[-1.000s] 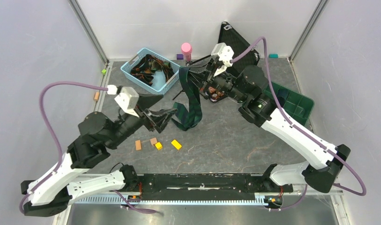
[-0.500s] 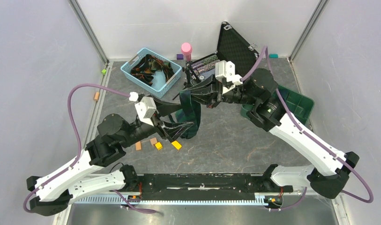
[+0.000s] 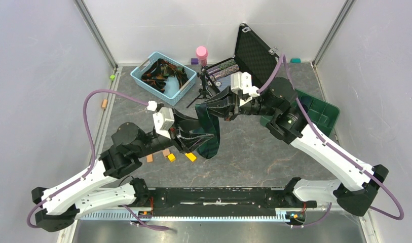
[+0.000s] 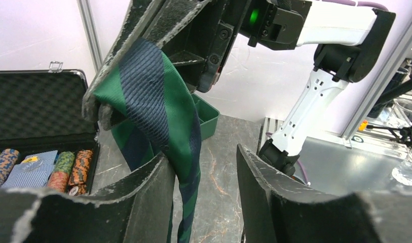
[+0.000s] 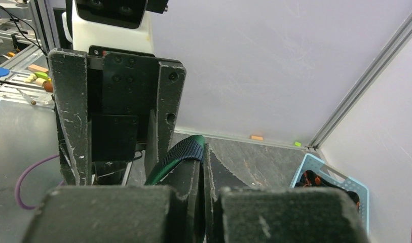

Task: Roll the ties
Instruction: Flatten out the tie at the center of the board.

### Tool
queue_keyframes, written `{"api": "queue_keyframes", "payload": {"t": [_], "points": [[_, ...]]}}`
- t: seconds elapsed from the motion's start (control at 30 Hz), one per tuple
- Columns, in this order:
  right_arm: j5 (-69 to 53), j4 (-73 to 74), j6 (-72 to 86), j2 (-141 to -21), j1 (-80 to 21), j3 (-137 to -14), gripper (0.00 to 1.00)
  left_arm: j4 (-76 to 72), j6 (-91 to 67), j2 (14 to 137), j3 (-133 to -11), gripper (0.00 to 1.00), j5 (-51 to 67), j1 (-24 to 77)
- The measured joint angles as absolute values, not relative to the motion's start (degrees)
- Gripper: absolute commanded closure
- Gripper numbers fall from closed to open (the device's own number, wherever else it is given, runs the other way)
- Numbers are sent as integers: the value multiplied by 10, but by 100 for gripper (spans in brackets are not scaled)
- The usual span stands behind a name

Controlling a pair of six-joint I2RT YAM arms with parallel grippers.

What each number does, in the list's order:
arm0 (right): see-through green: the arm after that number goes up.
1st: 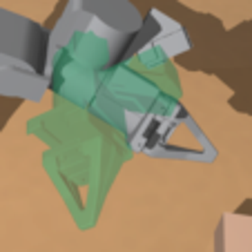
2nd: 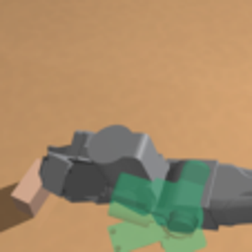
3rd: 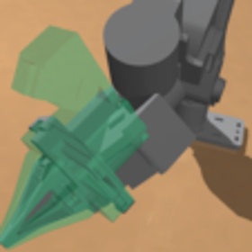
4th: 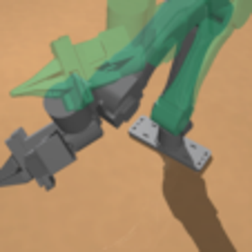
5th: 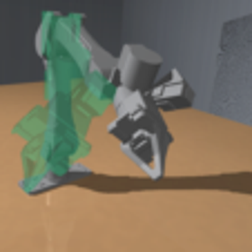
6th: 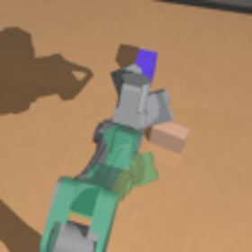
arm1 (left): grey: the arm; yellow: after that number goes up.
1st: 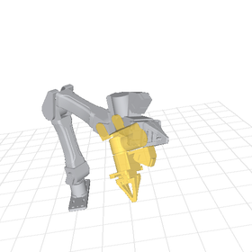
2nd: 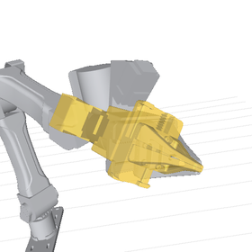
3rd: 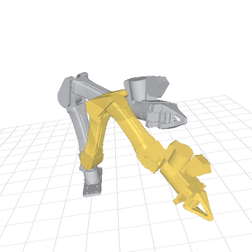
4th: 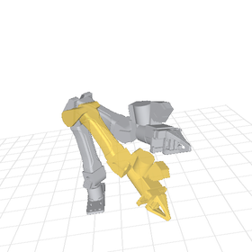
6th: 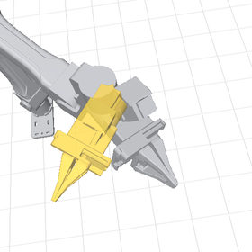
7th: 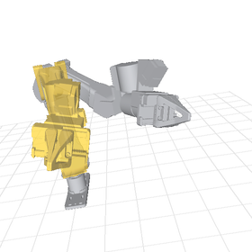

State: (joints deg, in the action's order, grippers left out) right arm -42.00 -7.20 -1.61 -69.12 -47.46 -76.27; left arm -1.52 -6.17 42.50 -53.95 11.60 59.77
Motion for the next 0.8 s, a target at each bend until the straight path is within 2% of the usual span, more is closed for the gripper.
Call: {"api": "queue_keyframes", "payload": {"t": [0.07, 0.2, 0.23, 0.3, 0.43, 0.5, 0.6, 0.8], "points": [[-420, -72, -16, -689, -475, -757, 100, -19, -65, 427, -537, 65, 122, 598], [-416, -74, -16, -684, -475, -746, 100, -31, -73, 433, -535, 65, 129, 598], [-414, -77, -16, -682, -475, -743, 100, -34, -74, 434, -533, 60, 131, 598], [-408, -78, -16, -681, -475, -739, 100, -38, -77, 435, -530, 40, 134, 598], [-402, -86, -14, -677, -475, -731, 100, -50, -88, 435, -520, 30, 132, 598], [-403, -91, -13, -673, -474, -725, 100, -57, -91, 434, -509, 28, 121, 598], [-403, -93, -10, -669, -475, -722, 100, -68, -91, 432, -490, 30, 106, 598], [-405, -100, -1, -658, -475, -717, 100, -100, -105, 450, -474, 45, 105, 598]]}}
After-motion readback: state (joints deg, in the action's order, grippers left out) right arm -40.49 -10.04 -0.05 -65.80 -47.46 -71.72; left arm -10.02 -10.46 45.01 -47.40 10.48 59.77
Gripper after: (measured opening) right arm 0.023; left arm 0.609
